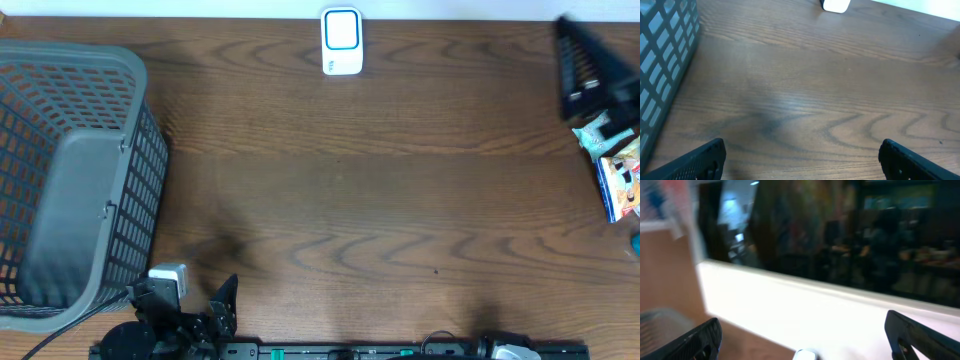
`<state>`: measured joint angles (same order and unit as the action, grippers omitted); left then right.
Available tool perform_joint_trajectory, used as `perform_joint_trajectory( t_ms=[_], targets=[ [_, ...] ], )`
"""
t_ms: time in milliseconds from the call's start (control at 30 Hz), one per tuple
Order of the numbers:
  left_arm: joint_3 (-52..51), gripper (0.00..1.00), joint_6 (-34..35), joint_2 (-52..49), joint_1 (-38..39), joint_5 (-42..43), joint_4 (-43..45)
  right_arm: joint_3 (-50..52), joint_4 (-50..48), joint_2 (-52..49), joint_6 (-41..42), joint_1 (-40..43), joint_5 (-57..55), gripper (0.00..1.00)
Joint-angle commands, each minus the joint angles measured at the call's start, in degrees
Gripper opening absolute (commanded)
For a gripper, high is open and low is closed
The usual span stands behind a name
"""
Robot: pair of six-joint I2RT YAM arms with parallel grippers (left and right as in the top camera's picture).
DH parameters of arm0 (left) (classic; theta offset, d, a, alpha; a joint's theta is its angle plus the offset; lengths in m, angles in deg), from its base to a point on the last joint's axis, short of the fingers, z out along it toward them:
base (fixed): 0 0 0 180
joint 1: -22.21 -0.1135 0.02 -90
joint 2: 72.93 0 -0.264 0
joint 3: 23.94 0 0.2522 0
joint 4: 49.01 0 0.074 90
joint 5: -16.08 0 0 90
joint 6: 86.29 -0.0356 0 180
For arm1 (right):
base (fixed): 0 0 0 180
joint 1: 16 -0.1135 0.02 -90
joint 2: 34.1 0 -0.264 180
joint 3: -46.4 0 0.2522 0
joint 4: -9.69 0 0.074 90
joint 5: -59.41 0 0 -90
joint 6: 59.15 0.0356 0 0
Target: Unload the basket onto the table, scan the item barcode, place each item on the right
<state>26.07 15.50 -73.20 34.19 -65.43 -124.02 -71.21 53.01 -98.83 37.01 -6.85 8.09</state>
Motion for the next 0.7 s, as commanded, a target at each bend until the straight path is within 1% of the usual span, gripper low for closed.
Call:
perform_joint_trajectory(
  t_ms=[0,100,167,233,300,500,667],
  targets=[
    [0.28,0.98,-0.11,-0.02,-0.24,0.07,0.07,2.14,0.13,2.69,-5.92,-5.55,-0.24,0.99],
    [0.28,0.98,-0.11,-0.02,-0.24,0.07,0.04,6.36,0.76,6.75,-9.42,-10.51,-3.54,0.99],
    [0.28,0.98,-0.11,-0.02,-0.24,0.07,0.04,10.64,0.37,10.93,-10.78,-13.66,-8.96,0.99],
    [0.28,0.98,-0.11,-0.02,-0.24,0.07,0.04,14.88,-1.09,15.10,-11.17,-15.52,-14.67,0.99],
    [0.28,0.98,-0.11,-0.02,-0.24,0.07,0.07,19.80,-4.66,19.91,-11.19,-16.33,-17.79,0.99],
    [0.28,0.98,-0.11,-0.02,-0.24,0.07,0.07,31.61,-14.86,32.50,-10.93,-16.33,-16.06,0.99],
    [0.28,0.98,-0.11,-0.02,-0.24,0.07,0.07,35.19,-18.14,38.93,-11.13,-16.31,-15.17,0.99]
  ],
)
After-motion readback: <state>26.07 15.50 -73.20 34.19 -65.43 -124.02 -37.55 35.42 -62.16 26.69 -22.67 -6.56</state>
